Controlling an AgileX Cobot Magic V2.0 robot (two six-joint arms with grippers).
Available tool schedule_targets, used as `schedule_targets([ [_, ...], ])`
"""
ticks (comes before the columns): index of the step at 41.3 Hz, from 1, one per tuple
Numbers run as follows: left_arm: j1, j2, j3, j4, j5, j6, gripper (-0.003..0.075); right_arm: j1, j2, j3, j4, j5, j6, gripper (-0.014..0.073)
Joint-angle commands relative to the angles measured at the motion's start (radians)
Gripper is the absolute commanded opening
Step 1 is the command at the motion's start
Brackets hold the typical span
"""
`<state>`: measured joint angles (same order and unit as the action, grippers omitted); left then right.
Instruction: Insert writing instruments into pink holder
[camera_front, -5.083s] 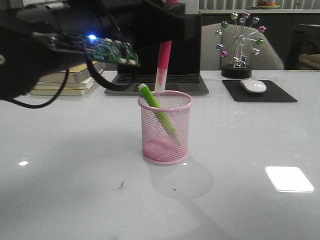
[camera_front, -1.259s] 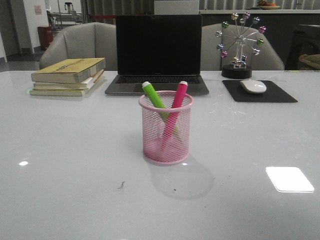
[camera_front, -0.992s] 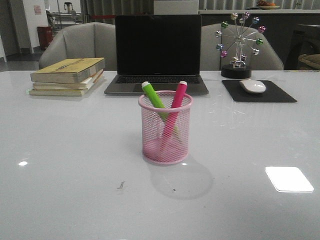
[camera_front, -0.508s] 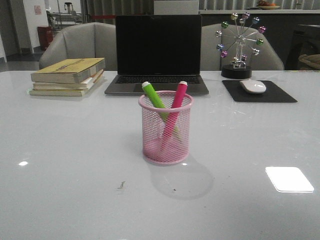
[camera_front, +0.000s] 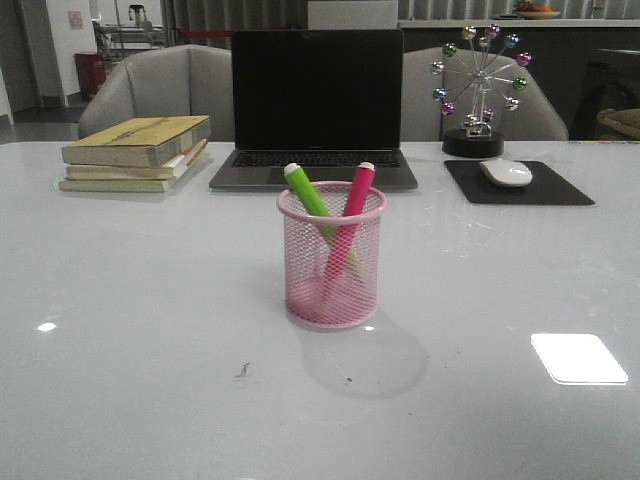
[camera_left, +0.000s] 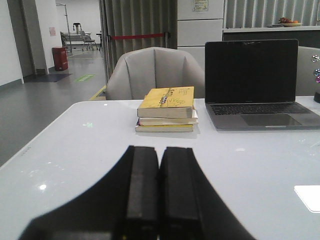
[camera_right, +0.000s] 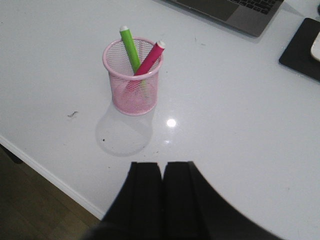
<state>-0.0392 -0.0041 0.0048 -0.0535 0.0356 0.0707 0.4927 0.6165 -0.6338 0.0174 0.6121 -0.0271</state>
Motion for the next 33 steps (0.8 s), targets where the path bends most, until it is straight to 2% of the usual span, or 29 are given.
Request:
schedule_targets([
  [1, -0.008, -0.022, 0.005, -0.012, -0.094, 0.003, 0.0091, -0.006, 0.0, -0.027, 0.005, -0.074, -0.008, 0.0057],
  [33, -0.008, -0.022, 0.005, -0.012, -0.094, 0.003, 0.0091, -0.028, -0.031, -0.01, 0.004, -0.081, -0.009, 0.0057],
])
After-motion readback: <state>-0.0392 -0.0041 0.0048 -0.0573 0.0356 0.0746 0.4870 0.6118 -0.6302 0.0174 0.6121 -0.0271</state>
